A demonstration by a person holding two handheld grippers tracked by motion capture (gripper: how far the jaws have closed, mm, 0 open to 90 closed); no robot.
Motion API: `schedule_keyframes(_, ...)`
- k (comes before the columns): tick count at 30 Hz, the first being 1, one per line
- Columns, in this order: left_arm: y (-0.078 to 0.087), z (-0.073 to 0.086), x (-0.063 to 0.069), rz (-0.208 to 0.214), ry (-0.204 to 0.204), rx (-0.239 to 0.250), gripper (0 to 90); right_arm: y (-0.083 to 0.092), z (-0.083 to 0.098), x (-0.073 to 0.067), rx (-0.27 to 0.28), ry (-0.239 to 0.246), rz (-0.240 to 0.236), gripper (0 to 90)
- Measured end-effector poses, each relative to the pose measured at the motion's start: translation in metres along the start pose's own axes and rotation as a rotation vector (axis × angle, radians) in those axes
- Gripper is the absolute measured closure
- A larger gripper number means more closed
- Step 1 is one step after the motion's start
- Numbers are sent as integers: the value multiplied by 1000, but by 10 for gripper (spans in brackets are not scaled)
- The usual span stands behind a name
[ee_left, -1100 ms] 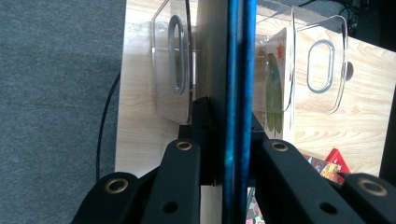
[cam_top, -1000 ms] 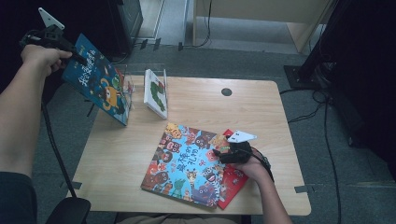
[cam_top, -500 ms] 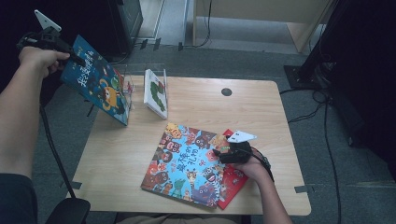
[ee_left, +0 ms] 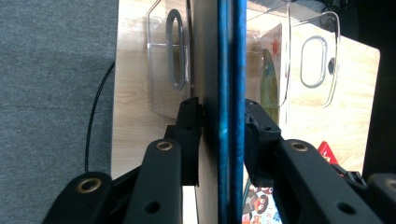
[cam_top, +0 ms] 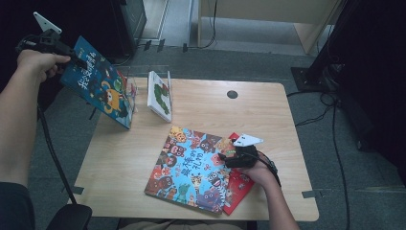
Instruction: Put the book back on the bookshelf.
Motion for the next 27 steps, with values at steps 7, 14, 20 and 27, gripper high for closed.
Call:
schedule_keyframes(7,1,1,-2,-6,-2,4,638,0,0,0,0,-1,0,184)
schedule_keyframes(14,6,5,-2,12,-4,23,615,0,0,0,0,1,1,184)
schedule_keyframes(20,8,11,6,16,-32,34,599,0,0,0,-1,-1,0,183)
schedule_keyframes(27,14,17,7,8,-31,68,587,0,0,0,1,0,3,183)
Point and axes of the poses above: each handheld gripper's, and its own axes: y roughly backward along the jaws, z roughly out of its underside, x roughly to its right, the point moved 3 cm from there along -y, roughly forward along the jaws, and after that the axes turned 5 degrees about -x, right-handed, at the moved point
